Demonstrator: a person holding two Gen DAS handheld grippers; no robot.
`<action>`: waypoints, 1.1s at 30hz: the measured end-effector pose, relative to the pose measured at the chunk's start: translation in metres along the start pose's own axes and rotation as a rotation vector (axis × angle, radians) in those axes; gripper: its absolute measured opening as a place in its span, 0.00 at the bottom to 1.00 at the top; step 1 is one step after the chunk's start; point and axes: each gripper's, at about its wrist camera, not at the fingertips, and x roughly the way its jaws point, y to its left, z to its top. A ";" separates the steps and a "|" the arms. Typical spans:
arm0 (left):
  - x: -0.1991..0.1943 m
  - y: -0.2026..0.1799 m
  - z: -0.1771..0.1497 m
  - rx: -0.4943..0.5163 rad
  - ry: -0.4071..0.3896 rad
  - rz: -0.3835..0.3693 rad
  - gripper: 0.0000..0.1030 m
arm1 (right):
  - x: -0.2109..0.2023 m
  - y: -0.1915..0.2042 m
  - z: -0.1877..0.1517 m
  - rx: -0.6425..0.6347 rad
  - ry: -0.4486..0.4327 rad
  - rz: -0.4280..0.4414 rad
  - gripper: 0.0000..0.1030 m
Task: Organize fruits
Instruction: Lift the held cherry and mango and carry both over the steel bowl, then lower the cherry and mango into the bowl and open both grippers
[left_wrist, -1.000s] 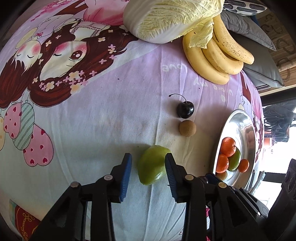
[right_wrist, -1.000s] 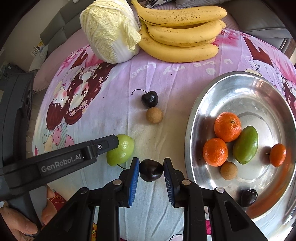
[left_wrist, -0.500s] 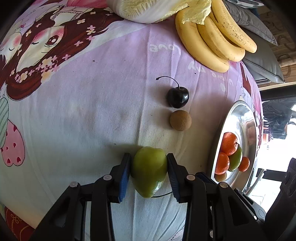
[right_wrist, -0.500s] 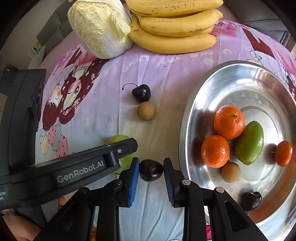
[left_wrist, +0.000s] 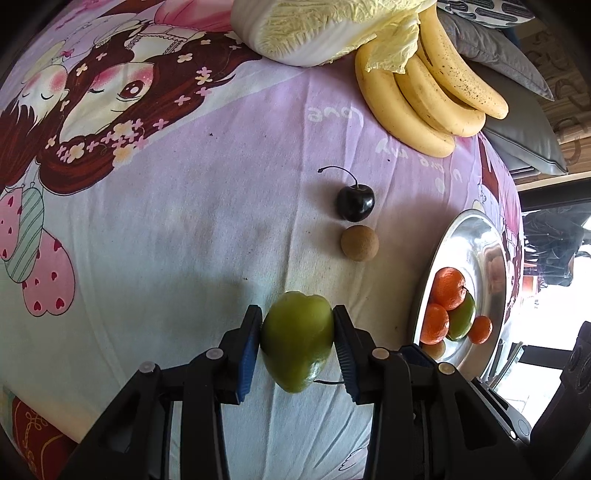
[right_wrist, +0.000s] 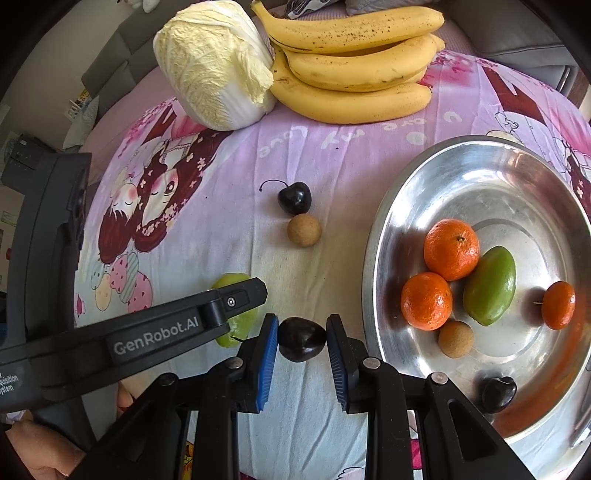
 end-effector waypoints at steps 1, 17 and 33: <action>-0.003 -0.001 0.000 0.003 -0.005 0.002 0.39 | -0.003 0.000 0.000 -0.001 -0.004 0.003 0.28; -0.015 -0.071 -0.019 0.127 -0.017 0.013 0.39 | -0.043 -0.064 -0.009 0.105 -0.076 0.016 0.28; 0.027 -0.144 -0.048 0.247 0.051 0.021 0.39 | -0.048 -0.142 -0.032 0.223 -0.068 -0.022 0.28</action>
